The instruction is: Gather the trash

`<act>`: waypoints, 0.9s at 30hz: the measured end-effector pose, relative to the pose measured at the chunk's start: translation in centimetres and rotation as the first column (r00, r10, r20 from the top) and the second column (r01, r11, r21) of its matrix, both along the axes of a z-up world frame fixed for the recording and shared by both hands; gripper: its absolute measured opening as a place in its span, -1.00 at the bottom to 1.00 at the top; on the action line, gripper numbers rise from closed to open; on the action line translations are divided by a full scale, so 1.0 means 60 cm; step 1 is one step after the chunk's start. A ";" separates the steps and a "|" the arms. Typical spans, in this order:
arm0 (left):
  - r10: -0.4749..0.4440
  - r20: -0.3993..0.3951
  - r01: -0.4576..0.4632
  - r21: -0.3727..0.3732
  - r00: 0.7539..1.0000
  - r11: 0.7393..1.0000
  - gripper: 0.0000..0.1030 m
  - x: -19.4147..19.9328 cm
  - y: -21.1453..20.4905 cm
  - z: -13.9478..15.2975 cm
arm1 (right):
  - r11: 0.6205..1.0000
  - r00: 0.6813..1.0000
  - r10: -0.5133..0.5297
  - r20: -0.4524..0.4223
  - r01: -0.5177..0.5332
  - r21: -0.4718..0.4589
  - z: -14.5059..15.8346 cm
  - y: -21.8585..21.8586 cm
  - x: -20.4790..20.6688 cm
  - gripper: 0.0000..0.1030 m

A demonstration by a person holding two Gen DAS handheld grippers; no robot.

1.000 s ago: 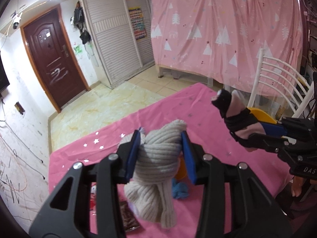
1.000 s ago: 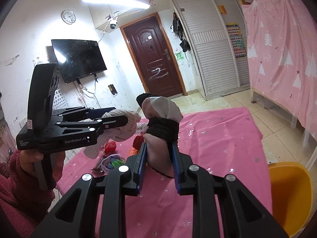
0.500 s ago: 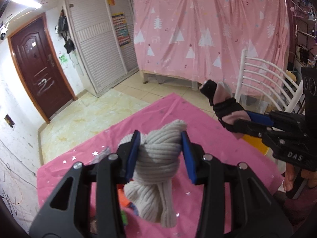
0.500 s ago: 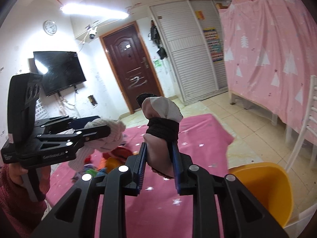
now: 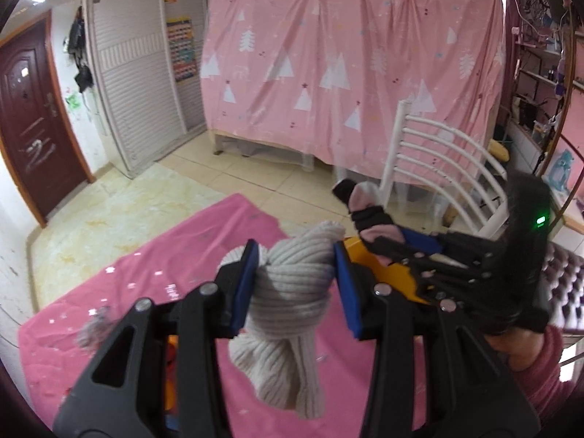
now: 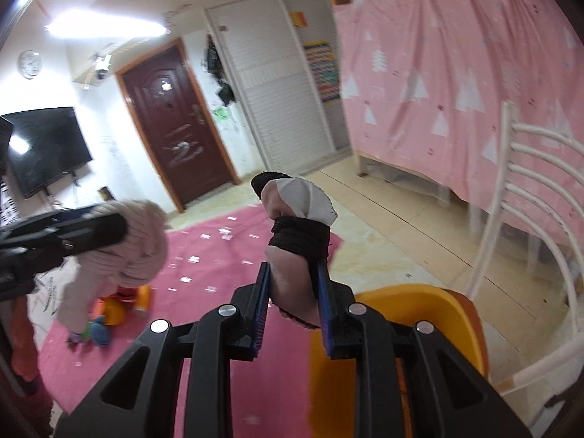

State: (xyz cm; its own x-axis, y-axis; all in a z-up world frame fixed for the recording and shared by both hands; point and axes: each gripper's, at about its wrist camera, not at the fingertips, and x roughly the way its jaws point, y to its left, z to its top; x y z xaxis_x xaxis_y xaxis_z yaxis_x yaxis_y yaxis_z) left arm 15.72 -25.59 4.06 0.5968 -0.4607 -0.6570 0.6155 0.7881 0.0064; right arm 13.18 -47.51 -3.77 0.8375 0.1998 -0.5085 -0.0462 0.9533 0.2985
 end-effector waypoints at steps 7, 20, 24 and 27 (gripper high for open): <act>-0.032 -0.082 0.027 -0.052 0.996 0.998 -0.23 0.025 -0.058 -0.016 | 1.000 0.996 -0.027 -0.086 0.025 -0.018 -0.036 -0.039 0.011 -0.68; -0.044 -0.125 0.041 -0.024 0.991 0.999 -0.23 0.051 -0.147 -0.063 | 0.997 0.979 -0.058 -0.195 0.049 -0.051 -0.070 -0.076 0.028 -0.58; -0.051 -0.152 0.048 -0.022 0.987 0.999 -0.22 0.060 -0.165 -0.076 | 0.996 0.971 -0.083 -0.226 0.071 -0.060 -0.080 -0.089 0.028 -0.35; -0.061 -0.199 0.055 -0.038 0.978 0.998 -0.13 0.069 -0.171 -0.088 | 0.992 0.967 -0.126 -0.220 0.117 -0.053 -0.080 -0.111 0.020 -0.11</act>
